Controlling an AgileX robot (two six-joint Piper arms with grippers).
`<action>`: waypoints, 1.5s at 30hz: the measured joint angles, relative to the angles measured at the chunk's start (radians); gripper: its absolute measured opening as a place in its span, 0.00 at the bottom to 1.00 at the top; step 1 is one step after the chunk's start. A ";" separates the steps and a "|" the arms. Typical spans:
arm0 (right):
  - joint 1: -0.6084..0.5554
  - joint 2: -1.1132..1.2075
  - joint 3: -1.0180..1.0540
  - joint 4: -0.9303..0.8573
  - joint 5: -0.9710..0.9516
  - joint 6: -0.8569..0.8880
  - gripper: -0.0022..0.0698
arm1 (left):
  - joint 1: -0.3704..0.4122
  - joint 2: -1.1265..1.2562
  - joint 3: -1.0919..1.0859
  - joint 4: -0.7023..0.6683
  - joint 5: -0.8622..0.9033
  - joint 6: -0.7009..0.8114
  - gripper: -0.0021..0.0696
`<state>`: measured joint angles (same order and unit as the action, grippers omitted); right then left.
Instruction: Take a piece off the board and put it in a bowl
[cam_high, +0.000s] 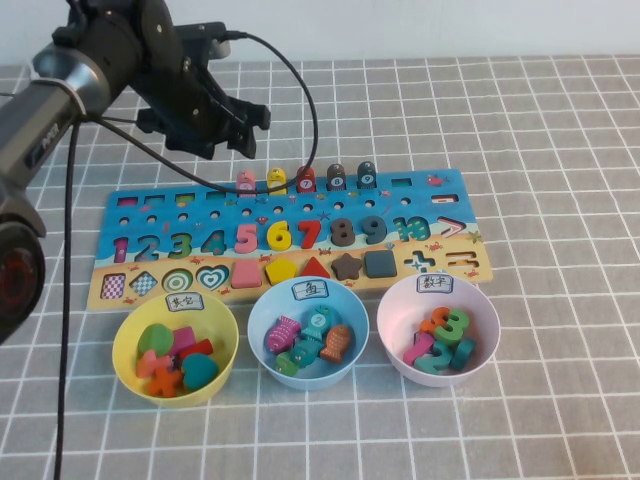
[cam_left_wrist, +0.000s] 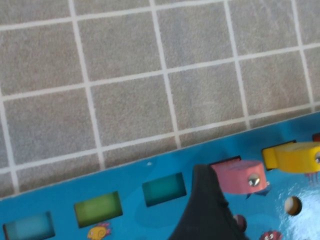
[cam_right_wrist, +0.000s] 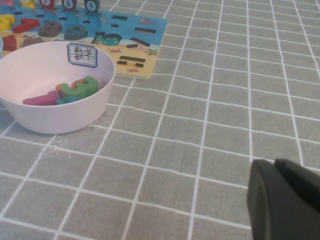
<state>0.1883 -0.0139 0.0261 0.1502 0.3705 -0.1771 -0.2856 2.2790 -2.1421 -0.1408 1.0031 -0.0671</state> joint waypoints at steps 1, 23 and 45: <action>0.000 0.000 0.000 0.000 0.000 0.000 0.01 | -0.002 0.000 0.000 -0.002 -0.008 0.000 0.61; 0.000 0.000 0.000 0.000 0.000 0.000 0.01 | -0.020 0.074 -0.001 0.036 -0.028 0.009 0.61; 0.000 0.000 0.000 0.000 0.000 0.000 0.01 | -0.026 0.085 -0.001 0.038 -0.057 0.013 0.60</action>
<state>0.1883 -0.0139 0.0261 0.1502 0.3705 -0.1771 -0.3121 2.3639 -2.1427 -0.1027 0.9458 -0.0540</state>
